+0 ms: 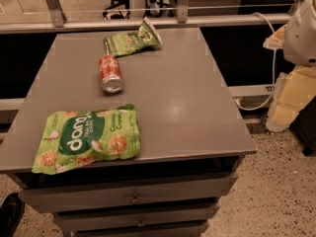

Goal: Place coke can upright

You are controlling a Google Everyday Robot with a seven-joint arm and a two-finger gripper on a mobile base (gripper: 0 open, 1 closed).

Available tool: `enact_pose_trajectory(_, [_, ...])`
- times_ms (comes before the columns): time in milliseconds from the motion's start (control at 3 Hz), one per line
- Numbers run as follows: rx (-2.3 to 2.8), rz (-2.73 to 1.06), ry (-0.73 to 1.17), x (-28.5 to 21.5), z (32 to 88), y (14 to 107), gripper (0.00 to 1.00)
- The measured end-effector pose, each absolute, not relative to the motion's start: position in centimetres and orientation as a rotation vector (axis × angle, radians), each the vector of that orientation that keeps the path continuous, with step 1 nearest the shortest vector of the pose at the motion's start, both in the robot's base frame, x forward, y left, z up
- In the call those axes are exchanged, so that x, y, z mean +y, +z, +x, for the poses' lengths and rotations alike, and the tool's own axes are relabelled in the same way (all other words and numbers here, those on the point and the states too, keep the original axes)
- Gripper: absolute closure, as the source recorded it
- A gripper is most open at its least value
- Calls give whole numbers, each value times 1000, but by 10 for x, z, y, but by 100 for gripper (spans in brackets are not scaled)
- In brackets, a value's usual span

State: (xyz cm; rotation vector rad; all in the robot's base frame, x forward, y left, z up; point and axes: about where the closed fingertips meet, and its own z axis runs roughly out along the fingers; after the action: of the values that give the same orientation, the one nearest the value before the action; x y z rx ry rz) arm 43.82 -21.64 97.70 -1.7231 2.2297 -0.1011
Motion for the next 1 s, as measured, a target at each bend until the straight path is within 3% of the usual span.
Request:
enact_pose_trajectory(667, [2222,-1711,-62,-203,455,969,0])
enact_pose_trajectory(1000, [2248,-1635,9,-158,508,943,0])
